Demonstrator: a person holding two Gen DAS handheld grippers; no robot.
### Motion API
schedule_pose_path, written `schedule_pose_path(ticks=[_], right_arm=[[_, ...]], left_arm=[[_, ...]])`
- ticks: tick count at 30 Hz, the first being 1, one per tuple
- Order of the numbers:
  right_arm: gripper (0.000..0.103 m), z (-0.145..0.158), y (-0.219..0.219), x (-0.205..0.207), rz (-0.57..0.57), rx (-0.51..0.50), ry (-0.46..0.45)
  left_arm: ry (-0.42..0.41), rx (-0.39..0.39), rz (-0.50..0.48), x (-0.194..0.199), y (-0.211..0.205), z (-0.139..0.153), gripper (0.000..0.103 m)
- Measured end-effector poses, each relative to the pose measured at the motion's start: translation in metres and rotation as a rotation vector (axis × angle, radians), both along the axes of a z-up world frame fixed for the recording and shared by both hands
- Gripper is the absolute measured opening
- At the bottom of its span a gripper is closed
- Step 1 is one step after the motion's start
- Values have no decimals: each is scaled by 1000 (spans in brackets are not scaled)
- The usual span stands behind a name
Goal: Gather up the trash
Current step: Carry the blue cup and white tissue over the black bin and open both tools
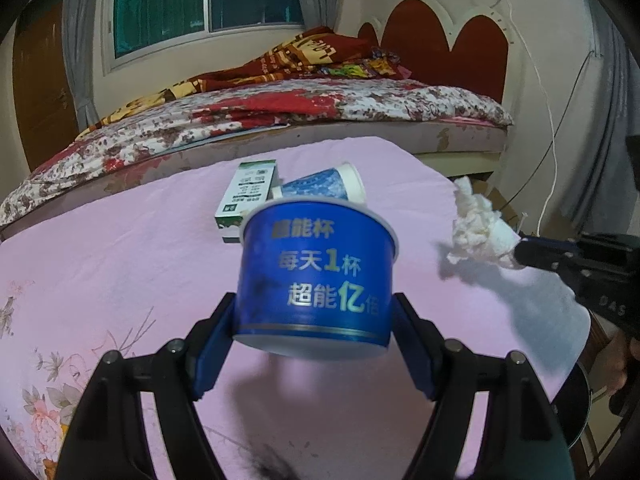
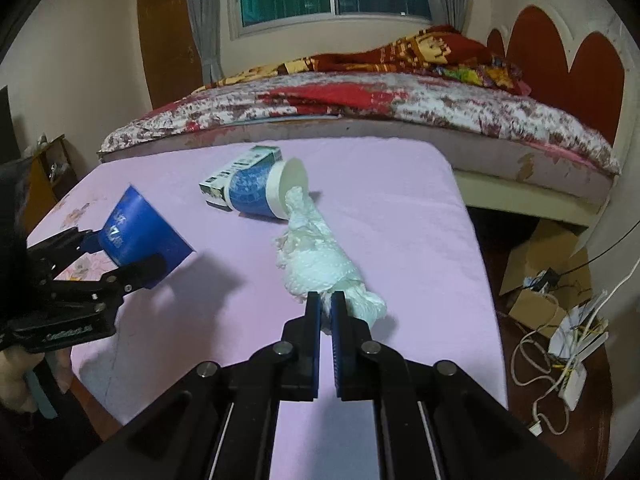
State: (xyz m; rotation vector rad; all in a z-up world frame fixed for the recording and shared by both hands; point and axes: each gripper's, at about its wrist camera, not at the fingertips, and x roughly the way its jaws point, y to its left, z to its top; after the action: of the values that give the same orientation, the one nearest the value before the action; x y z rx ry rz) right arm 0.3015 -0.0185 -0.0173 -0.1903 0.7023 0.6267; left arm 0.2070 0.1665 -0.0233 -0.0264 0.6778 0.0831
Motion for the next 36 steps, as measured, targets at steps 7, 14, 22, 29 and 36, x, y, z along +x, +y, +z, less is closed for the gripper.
schedule_pose_path(ticks=[7,14,22,29,36], right_arm=[[5,20,-44,-47,-54,22,-58],[5,27,-107,-94,-146,19,-90],[5,32,-175,-128,-251,16,-106],[5,22,-230,-149,-348,22,-81],[5,-3,-283,-167,-439,7,-31]], left_arm=[[-26,-6,-73,-19,-36,13,76],[-45,2,-174,-39,-91,21,76],[-38,-3,-286,-50,-154,20,76],[-21,10,-389,-55,-206,14,76],[14,22,-509,-63,-264,-3,76]])
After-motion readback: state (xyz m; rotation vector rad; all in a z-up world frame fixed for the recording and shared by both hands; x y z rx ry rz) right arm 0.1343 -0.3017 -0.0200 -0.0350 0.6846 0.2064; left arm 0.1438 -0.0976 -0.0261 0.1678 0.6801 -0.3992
